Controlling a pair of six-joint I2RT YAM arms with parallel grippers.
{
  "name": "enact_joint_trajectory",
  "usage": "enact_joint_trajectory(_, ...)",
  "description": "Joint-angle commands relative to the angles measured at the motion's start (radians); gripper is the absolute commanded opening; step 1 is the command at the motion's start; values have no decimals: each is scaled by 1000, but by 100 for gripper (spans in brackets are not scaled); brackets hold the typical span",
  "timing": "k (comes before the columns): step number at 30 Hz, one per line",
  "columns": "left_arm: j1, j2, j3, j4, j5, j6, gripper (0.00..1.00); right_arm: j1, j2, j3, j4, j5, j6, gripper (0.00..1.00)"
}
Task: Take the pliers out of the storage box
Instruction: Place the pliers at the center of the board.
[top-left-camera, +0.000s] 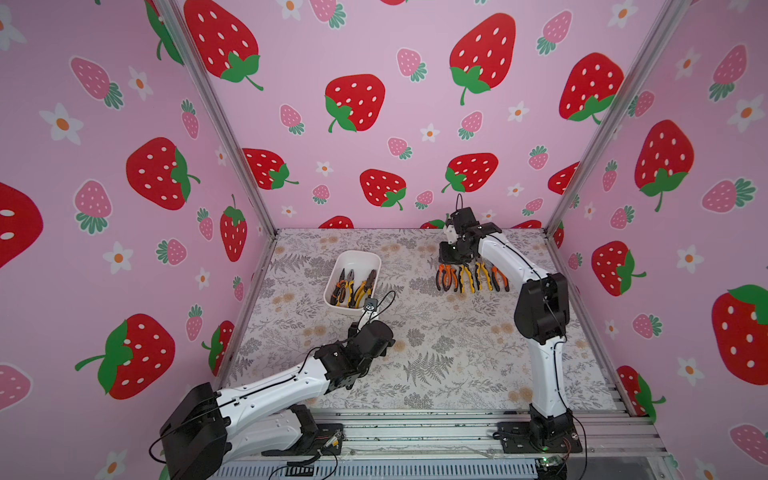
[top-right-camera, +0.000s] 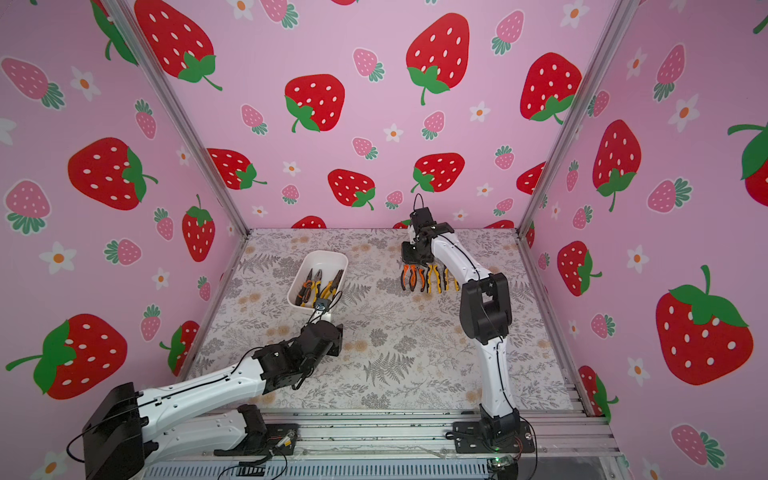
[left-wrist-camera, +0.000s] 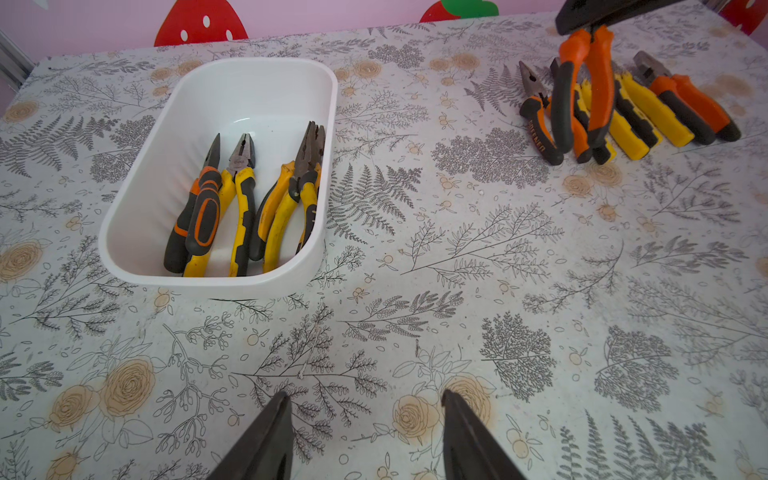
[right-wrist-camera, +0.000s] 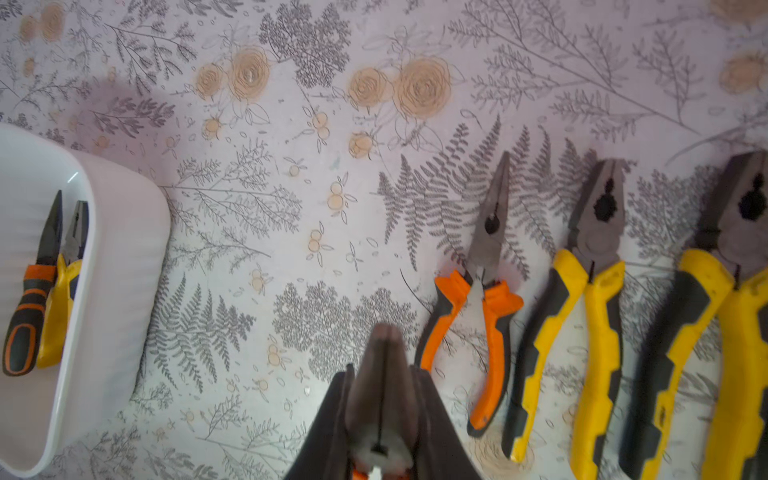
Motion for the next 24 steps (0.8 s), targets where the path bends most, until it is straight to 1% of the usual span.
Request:
enact_joint_trajectory(1, 3, 18, 51, -13, -13, 8, 58, 31, 79, 148, -83, 33, -10, 0)
enact_joint_trajectory(4, 5, 23, 56, -15, -17, 8, 58, 51, 177, 287, -142, 69, -13, 0)
enact_joint_trajectory(7, 11, 18, 52, -13, -16, 5, 58, 63, 233, 358, -157, 93, -12, 0)
enact_joint_trajectory(20, 28, -18, 22, 4, 5, 1, 58, 72, 314, 391, -117, 124, 7, 0)
enact_joint_trajectory(22, 29, -20, 21, 4, 7, 1, 58, 73, 323, 391, -115, 133, 10, 7)
enact_joint_trajectory(24, 30, -21, 19, 6, 10, 0, 58, 71, 336, 391, -111, 142, 16, 8)
